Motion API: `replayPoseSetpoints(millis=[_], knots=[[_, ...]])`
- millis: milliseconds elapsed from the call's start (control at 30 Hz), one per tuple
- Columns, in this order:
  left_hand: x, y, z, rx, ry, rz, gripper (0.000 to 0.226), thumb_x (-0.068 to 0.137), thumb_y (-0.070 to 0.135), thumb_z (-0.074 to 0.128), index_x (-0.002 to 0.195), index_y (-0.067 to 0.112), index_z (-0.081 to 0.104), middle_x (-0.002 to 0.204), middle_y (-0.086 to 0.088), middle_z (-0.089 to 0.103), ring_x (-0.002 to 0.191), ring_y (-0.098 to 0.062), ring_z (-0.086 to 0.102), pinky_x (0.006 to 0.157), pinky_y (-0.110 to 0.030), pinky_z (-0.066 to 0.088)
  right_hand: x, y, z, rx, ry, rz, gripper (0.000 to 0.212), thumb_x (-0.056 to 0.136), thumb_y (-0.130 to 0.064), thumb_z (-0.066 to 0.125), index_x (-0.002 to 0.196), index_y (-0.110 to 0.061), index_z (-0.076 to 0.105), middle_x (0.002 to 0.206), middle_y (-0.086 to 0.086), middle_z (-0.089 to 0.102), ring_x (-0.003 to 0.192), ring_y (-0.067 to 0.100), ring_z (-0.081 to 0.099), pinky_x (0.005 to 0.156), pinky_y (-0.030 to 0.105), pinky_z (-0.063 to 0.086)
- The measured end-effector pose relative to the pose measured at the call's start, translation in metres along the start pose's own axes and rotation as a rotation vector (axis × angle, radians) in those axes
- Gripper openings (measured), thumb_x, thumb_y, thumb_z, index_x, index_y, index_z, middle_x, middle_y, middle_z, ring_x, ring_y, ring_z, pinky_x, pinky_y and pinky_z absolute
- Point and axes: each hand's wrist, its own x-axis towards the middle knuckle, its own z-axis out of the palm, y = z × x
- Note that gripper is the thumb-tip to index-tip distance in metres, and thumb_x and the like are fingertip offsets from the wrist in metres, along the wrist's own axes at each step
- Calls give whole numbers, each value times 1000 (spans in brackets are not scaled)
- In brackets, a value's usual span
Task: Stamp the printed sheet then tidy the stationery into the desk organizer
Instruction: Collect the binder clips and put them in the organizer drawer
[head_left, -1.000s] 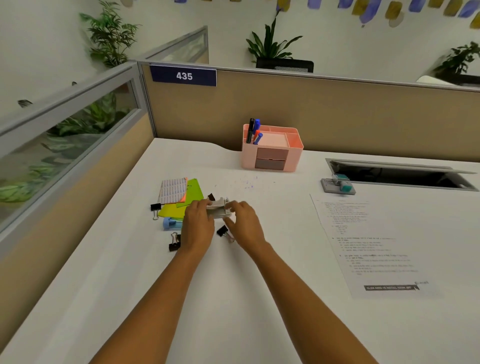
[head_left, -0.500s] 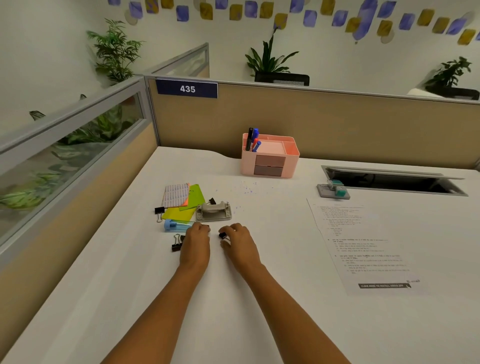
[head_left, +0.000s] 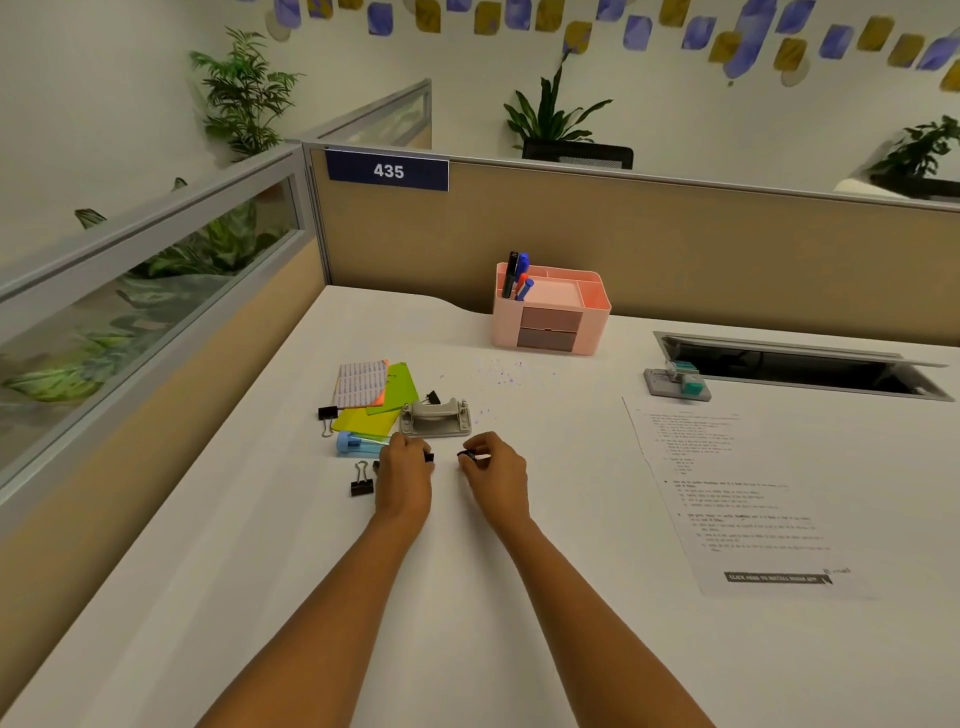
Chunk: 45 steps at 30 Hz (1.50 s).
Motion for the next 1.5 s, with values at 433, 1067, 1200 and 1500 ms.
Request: replayPoseSetpoints(millis=[433,1067,1200,1500], knots=[[15,11,-21,-894,-2,-472,36,85,-2,60,120,1,59,117,-16,64,87,-23,61,80,-27,48,1,-32,4,252,45,-52,20,87,-11,62,106,-6,62,106,7,69,88,11,62,76,13,48],[40,4,-62,-1768,-174,-954,29,97,4,39,70,2,48,77,-13,47,62,-19,44,34,-24,49,11,-28,25,-269,-212,-253,29,89,-3,53,117,-3,63,120,17,62,112,30,56,91,31,43],[44,8,-64,-1707,-165,-906,27,97,6,42,71,3,48,75,-13,48,61,-18,45,35,-22,49,12,-18,33,-402,-309,-299,29,86,-12,62,113,-3,66,113,18,59,109,31,53,86,34,44],[54,11,-53,-1644,-181,-911,26,97,11,43,73,6,51,75,-13,48,64,-18,49,60,-27,48,23,-15,38,-507,-336,-227,22,91,-9,53,109,3,57,116,23,57,110,35,50,86,38,40]])
